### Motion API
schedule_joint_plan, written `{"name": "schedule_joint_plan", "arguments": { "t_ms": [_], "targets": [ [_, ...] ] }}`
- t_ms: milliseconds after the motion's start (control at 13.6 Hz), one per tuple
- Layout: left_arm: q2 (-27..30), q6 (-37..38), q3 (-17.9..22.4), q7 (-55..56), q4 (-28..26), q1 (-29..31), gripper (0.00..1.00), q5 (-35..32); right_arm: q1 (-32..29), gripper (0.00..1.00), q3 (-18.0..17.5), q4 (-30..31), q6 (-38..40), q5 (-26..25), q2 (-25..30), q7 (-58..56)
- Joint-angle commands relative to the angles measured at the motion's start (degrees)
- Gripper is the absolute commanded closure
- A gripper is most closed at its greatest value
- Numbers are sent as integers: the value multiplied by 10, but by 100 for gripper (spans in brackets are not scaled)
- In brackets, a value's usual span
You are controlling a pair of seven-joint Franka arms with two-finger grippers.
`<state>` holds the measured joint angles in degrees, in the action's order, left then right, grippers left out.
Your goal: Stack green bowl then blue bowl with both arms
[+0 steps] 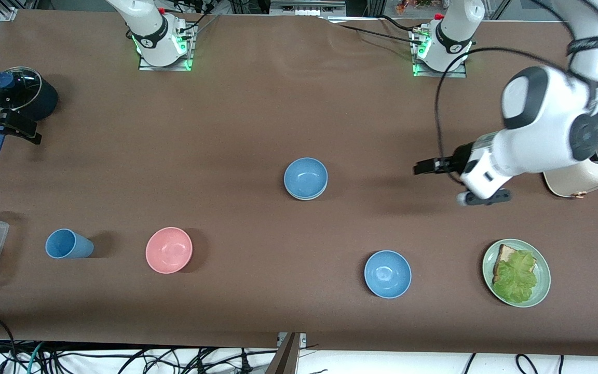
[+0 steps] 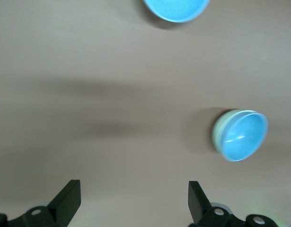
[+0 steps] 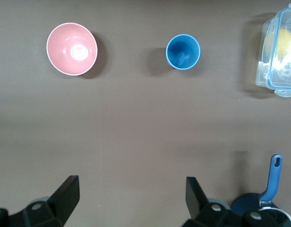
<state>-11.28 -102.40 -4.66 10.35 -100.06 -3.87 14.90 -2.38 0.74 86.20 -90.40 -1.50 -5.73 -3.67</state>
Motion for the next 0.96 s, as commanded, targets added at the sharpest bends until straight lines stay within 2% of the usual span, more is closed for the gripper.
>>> {"name": "schedule_joint_plan", "arguments": {
  "t_ms": [0, 148, 295, 738, 885],
  "targets": [
    [78, 28, 1, -39, -29, 0, 0, -113, -8, 1, -8, -12, 11, -10, -3, -6],
    [111, 52, 3, -43, -24, 1, 0, -155, -8, 1, -8, -11, 11, -10, -3, -7],
    [128, 71, 8, -44, -22, 1, 0, -162, -8, 1, -8, -11, 11, -10, -3, -6],
    [129, 106, 21, -38, 4, 2, 0, -161, -8, 1, -7, -12, 11, -10, -3, -7],
    [128, 106, 20, -38, 5, 23, 0, -154, -8, 1, -7, -11, 11, -9, -3, -7]
  ]
}}
